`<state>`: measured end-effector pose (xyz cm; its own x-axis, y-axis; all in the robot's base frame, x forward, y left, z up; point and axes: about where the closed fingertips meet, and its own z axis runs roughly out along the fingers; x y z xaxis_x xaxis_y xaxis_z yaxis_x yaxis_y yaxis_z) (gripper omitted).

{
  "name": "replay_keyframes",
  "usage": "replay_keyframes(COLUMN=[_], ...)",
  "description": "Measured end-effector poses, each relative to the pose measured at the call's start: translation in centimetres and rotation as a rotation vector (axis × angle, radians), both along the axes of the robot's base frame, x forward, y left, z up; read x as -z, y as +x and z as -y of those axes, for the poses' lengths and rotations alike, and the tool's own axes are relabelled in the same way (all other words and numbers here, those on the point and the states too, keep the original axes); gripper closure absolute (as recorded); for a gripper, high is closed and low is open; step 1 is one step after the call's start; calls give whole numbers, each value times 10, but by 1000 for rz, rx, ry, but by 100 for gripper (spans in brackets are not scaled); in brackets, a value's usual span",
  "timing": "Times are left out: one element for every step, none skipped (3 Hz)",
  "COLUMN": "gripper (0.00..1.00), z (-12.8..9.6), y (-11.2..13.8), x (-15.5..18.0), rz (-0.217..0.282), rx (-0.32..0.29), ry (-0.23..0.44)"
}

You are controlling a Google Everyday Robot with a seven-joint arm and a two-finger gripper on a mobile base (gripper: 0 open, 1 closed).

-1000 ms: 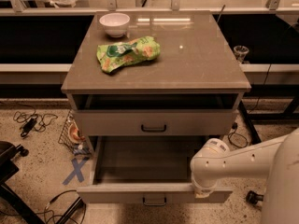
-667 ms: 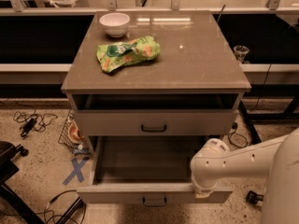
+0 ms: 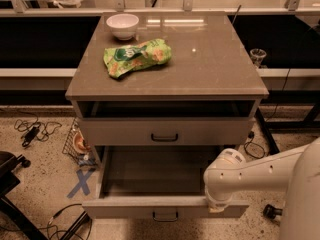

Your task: Open middle drawer

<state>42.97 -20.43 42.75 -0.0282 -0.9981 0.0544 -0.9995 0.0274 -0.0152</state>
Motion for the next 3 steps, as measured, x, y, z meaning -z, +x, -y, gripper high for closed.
replay_keyframes(gripper=[52, 28, 5], z=[0, 0, 0], y=[0, 0, 0], x=[0, 0, 0], rz=[0, 0, 0], rx=[0, 0, 0], ry=[0, 0, 0])
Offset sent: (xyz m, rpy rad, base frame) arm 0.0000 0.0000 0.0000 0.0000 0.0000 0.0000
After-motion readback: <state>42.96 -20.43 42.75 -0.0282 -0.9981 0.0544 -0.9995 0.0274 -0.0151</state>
